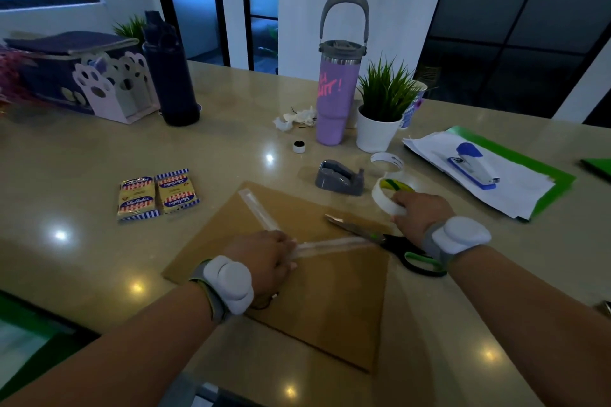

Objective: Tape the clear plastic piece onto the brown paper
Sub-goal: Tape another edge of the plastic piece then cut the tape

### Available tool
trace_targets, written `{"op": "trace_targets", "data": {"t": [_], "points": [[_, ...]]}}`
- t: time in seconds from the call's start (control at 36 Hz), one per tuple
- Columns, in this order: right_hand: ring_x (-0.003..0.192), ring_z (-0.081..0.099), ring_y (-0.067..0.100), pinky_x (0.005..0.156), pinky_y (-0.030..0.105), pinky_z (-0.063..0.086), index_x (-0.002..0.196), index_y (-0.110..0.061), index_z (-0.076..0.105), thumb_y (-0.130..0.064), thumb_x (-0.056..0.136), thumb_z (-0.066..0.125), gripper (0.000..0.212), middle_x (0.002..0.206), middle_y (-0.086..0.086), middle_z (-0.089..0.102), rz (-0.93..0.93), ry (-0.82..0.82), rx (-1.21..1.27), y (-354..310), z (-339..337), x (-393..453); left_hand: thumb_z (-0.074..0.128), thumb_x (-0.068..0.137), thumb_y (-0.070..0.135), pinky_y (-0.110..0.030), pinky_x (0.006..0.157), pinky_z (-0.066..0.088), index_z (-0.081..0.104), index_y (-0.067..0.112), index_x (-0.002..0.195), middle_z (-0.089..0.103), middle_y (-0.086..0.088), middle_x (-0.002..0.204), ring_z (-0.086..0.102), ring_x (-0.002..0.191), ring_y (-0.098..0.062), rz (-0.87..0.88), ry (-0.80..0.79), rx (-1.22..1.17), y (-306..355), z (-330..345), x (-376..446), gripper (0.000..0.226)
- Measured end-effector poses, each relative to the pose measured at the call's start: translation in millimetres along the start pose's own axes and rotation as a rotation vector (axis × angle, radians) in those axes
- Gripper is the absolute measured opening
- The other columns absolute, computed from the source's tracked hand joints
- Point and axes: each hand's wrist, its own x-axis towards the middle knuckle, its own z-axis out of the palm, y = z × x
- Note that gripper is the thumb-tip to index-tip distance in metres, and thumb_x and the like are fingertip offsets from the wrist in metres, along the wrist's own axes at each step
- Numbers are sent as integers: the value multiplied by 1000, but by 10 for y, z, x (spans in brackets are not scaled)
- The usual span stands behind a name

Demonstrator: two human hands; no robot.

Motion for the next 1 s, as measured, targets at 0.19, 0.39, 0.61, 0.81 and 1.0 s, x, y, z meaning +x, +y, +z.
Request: {"op": "trace_targets", "data": {"t": [0.19, 0.39, 0.61, 0.81, 1.0], "points": [[118, 54, 32, 98, 33, 41, 135, -29, 42, -29, 90, 46, 45, 133, 10, 56, 7, -9, -43, 52, 97, 110, 39, 91, 47, -38, 99, 43, 40, 26, 135, 43, -1, 136, 45, 119, -25, 82, 21, 70, 149, -29, -16, 49], [112, 57, 32, 94, 36, 43, 125, -29, 51, -30, 88, 46, 37, 125, 9, 61, 31, -40, -55, 106, 165, 120, 30, 96, 38, -39, 113, 29, 36, 28, 139, 27, 2, 152, 31, 136, -22, 212, -25, 122, 134, 92, -17, 44], [119, 53, 32, 98, 37, 43, 127, -25, 52, -29, 83, 58, 44, 134, 9, 54, 62, -99, 28, 96, 211, 115, 29, 96, 41, -36, 114, 27, 31, 35, 140, 22, 3, 154, 26, 139, -20, 260, -29, 60, 121, 88, -59, 44], [130, 37, 35, 107, 40, 33, 136, -16, 42, -22, 89, 48, 48, 144, 14, 39, 54, 38, 130, 46, 244, 52, 32, 96, 40, -31, 111, 27, 40, 35, 135, 29, 7, 150, 29, 136, -16, 233, -11, -47, 160, 49, -48, 40], [112, 50, 30, 97, 40, 43, 119, -18, 57, -31, 89, 49, 33, 120, 10, 52, -190, -151, 96, -116, 195, -150, 40, 95, 36, -31, 103, 37, 55, 27, 126, 47, 4, 136, 45, 122, -16, 208, -8, -158, 155, -36, 32, 36]]}}
